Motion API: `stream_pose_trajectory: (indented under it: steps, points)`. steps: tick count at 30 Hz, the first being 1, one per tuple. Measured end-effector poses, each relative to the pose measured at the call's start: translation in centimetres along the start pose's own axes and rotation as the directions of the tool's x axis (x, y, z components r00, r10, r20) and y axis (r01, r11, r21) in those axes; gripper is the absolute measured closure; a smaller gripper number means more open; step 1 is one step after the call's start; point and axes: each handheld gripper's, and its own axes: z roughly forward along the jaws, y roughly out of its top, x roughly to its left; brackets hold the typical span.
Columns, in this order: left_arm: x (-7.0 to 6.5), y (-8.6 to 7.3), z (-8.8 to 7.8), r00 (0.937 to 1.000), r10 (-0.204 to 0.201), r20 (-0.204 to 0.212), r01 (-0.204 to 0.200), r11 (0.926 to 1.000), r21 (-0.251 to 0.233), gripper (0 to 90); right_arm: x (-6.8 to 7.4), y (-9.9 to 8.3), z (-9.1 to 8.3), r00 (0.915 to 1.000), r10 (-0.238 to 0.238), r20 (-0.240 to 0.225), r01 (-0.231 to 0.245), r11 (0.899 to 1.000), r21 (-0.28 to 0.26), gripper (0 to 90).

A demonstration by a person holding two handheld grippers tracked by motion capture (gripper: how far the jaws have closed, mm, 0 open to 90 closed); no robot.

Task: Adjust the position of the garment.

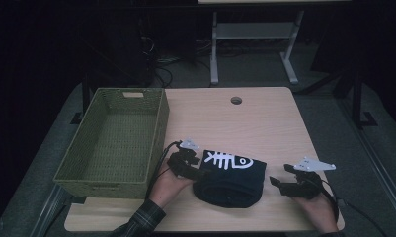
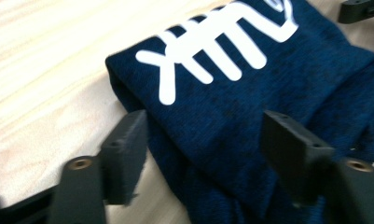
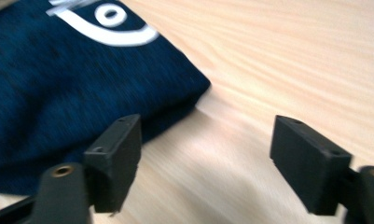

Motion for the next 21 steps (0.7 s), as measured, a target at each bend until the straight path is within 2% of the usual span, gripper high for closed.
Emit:
stream_pose_trajectory:
  steps: [4, 7, 10, 16, 21]
  points:
    - [0.3, -0.3, 0.6, 0.9997, -0.023, 0.012, 0.023, 0.9996, 0.016, 23.1, -0.4, -0.7, 0.5, 0.9993, -0.002, 0.036, 0.001, 0.999, 0.041, 13.5]
    - [0.5, -0.5, 1.1, 0.9995, -0.022, 0.020, 0.021, 0.9989, 0.042, 20.1, -0.6, -0.8, 0.9, 0.9989, -0.007, 0.046, 0.005, 0.999, 0.053, 12.6]
    - [0.6, -0.7, 1.5, 0.9995, -0.025, 0.018, 0.024, 0.9982, 0.056, 18.7, -0.6, -1.0, 1.5, 0.9981, -0.022, 0.058, 0.017, 0.996, 0.087, 8.9]
    - [0.7, -0.8, 2.1, 0.9995, -0.020, 0.025, 0.018, 0.9955, 0.093, 18.1, -0.6, -1.0, 1.6, 0.9977, -0.022, 0.065, 0.017, 0.996, 0.089, 8.3]
    - [0.7, -0.7, 2.6, 0.9997, -0.012, 0.023, 0.009, 0.9944, 0.106, 17.6, -0.6, -0.9, 1.8, 0.9974, -0.026, 0.068, 0.018, 0.994, 0.106, 8.1]
